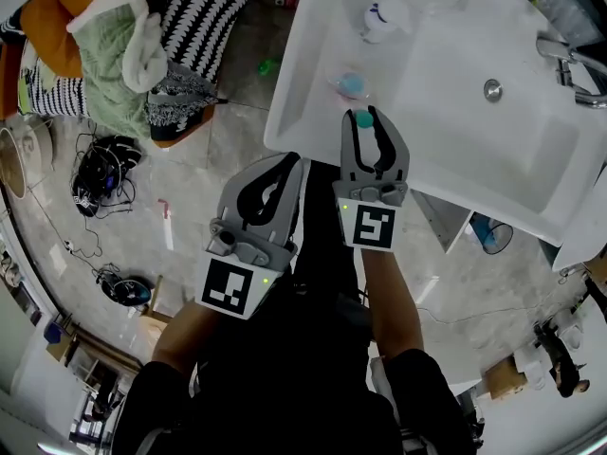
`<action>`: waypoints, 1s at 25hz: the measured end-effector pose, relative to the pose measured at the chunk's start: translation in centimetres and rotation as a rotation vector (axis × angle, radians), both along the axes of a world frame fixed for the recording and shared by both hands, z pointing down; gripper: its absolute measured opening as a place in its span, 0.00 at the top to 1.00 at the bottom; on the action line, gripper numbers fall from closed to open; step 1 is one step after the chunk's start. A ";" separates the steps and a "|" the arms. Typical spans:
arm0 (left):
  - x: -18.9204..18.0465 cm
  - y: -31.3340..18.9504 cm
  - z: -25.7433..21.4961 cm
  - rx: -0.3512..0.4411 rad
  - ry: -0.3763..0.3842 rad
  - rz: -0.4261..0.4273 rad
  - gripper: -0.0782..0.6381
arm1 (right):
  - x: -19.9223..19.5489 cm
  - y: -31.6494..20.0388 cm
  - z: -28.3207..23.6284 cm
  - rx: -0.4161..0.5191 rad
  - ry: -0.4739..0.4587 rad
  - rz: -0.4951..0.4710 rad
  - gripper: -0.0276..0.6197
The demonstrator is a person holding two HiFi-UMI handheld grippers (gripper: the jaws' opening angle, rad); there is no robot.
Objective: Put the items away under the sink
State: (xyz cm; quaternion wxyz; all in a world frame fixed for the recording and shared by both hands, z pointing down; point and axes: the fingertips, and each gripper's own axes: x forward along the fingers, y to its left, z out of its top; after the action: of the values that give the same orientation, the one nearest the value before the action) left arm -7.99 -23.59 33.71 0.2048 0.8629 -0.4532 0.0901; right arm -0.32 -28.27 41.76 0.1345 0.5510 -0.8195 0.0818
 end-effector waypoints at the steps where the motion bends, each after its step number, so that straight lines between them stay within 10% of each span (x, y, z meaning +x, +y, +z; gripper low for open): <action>1: 0.0 0.0 0.0 0.001 -0.001 -0.002 0.88 | 0.0 0.0 0.1 -0.007 0.007 0.000 0.77; 25: -2.2 3.8 -4.0 0.023 0.013 0.004 0.88 | -1.0 2.8 -3.5 0.020 0.041 -0.015 0.77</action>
State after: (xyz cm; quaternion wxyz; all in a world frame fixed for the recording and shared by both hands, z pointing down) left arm -10.20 -19.82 29.70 0.1978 0.8667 -0.4510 0.0796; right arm -1.32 -25.45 38.31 0.1465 0.5476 -0.8216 0.0612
